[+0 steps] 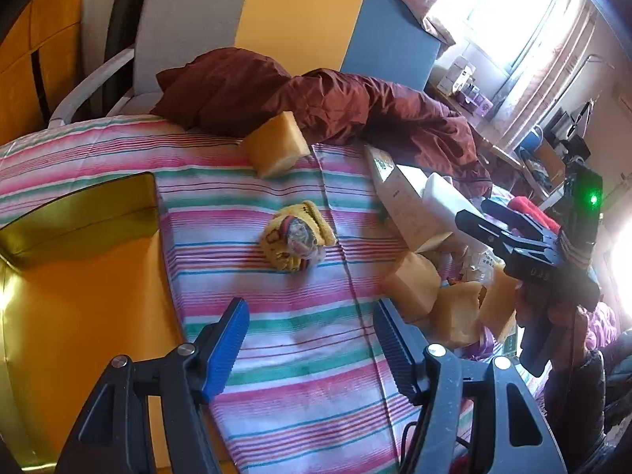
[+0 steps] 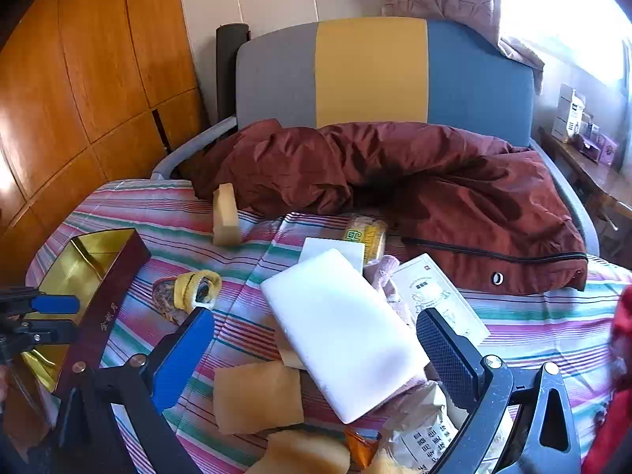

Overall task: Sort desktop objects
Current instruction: 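Reach the right gripper toward the white block and white box pile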

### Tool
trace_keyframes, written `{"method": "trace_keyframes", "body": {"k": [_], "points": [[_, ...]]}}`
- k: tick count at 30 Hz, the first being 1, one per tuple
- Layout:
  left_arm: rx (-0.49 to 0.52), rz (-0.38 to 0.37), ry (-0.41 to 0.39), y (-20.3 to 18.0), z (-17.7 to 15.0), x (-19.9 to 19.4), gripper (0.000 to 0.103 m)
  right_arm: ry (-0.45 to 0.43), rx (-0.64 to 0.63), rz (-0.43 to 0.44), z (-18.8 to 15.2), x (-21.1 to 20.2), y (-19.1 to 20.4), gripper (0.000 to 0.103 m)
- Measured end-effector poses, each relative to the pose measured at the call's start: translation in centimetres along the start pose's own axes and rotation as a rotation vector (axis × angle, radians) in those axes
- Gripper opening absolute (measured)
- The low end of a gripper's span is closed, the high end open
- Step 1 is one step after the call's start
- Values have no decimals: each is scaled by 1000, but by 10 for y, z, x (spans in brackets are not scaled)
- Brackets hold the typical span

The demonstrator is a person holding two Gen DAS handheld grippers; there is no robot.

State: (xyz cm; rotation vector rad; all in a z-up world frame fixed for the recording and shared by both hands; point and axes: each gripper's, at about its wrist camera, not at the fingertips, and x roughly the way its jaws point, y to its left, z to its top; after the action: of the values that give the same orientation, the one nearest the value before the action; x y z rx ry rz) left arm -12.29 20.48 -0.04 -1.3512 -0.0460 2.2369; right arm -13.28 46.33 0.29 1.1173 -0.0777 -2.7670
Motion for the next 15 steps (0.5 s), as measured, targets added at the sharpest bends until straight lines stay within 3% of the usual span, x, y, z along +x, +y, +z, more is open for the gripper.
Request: {"method": "trace_keyframes", "body": {"k": [15], "points": [[70, -35, 16, -9, 13, 18, 66, 20, -22, -1, -3, 13, -3, 103]]}}
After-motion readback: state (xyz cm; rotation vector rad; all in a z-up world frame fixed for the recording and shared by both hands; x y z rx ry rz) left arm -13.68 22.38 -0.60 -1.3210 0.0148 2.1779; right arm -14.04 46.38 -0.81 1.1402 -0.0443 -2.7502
